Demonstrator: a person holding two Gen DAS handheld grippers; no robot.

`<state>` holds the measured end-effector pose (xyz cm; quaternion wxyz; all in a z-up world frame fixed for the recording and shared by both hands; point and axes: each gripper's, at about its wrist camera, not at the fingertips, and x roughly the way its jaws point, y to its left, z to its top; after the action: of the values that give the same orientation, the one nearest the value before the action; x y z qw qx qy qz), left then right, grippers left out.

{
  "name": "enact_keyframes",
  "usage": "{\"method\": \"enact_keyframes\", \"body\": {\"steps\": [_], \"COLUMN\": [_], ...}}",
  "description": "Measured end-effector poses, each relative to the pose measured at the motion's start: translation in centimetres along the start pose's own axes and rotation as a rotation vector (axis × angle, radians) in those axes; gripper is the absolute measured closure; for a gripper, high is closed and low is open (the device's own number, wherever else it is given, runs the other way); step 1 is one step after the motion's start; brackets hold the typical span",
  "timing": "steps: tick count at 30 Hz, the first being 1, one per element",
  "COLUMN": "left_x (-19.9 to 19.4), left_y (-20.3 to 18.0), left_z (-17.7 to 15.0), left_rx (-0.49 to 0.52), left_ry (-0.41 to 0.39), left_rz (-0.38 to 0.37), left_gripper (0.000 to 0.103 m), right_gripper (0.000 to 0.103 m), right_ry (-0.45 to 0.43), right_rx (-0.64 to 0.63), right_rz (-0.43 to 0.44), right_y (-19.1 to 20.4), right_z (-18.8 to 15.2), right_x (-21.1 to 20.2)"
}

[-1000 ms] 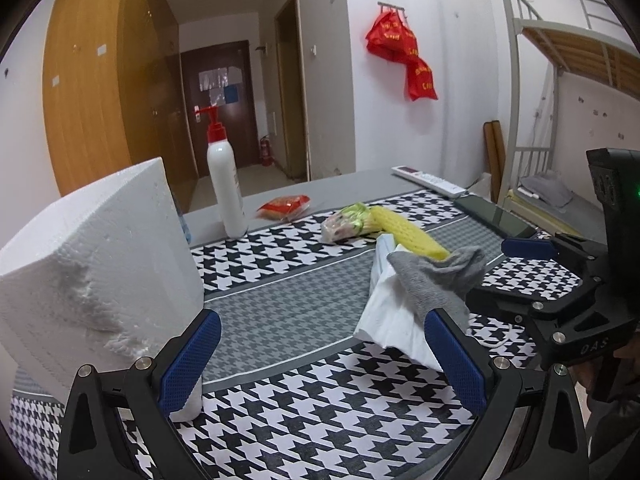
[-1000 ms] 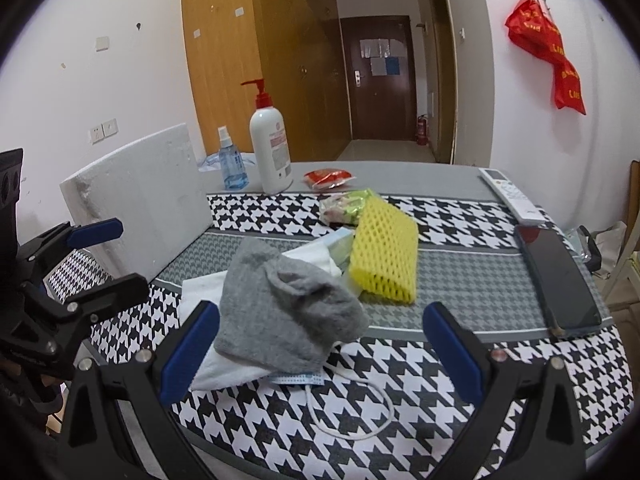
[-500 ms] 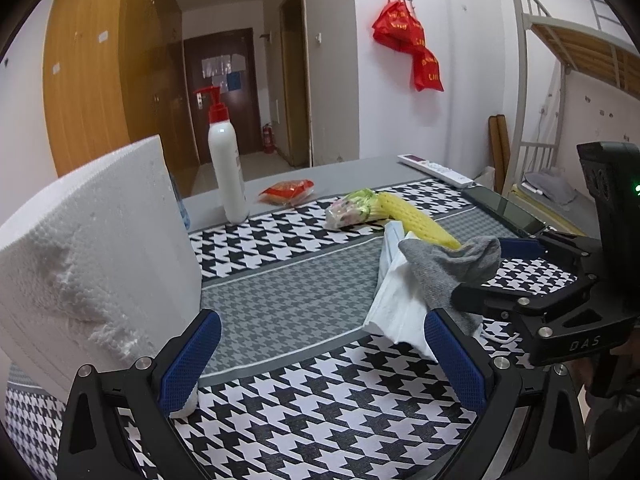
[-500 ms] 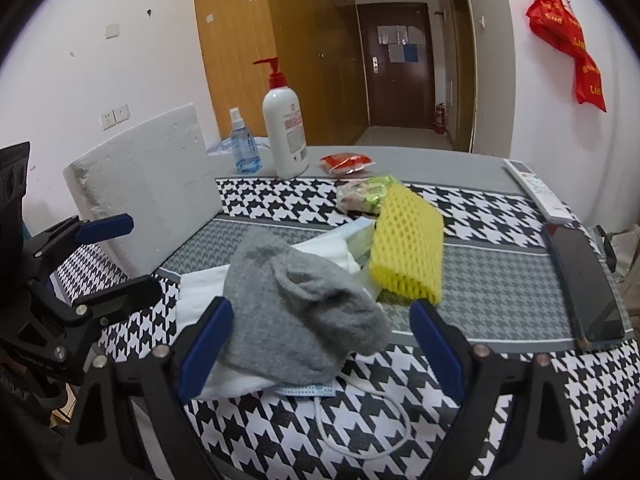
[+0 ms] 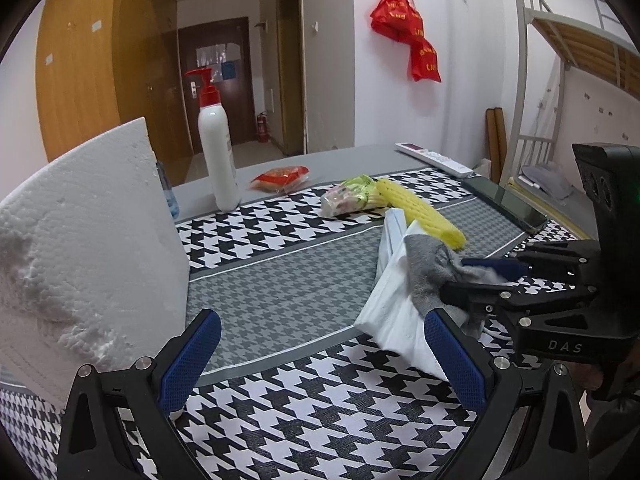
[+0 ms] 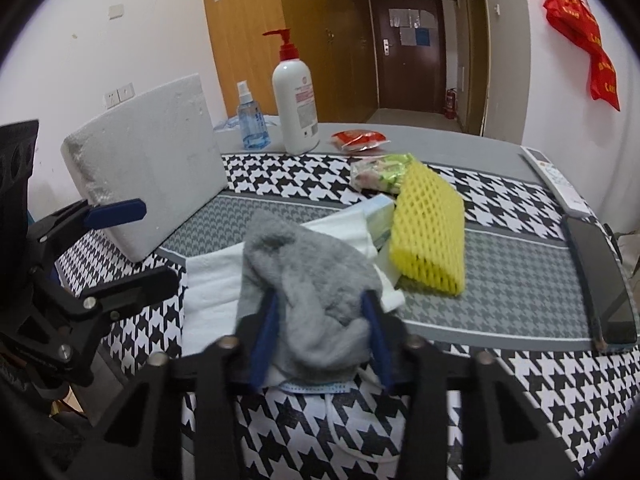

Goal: Organize soft objects
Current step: 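Grasp the grey sock with the right gripper and lift it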

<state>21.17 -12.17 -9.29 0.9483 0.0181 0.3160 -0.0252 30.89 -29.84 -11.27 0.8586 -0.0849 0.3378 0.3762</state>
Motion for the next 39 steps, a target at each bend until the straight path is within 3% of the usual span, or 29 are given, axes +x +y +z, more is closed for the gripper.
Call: {"method": "enact_keyframes", "body": {"steps": [1, 6, 22, 29, 39], "left_x": [0.1, 0.2, 0.5, 1.0, 2.2], "left_y": [0.0, -0.2, -2.7, -3.3, -3.9], "left_z": [0.0, -0.1, 0.6, 0.8, 1.2], "left_rx": [-0.001, 0.003, 0.057, 0.068, 0.076], "left_ry": [0.001, 0.004, 0.003, 0.01, 0.035], "left_rz": [-0.002, -0.019, -0.087, -0.109, -0.136], "left_gripper": [0.001, 0.001, 0.001, 0.001, 0.004], "right_gripper": [0.075, 0.087, 0.087, 0.087, 0.086], "right_ry": [0.0, -0.013, -0.095, -0.087, -0.113], "right_rx": [-0.002, -0.003, 0.024, 0.096, 0.139], "right_rz": [0.003, 0.022, -0.048, -0.138, -0.15], "right_y": [0.0, 0.1, -0.8, -2.3, -3.2], "right_z": [0.0, -0.2, -0.3, -0.9, -1.7], "right_x": [0.0, -0.7, -5.2, -5.5, -6.8]}}
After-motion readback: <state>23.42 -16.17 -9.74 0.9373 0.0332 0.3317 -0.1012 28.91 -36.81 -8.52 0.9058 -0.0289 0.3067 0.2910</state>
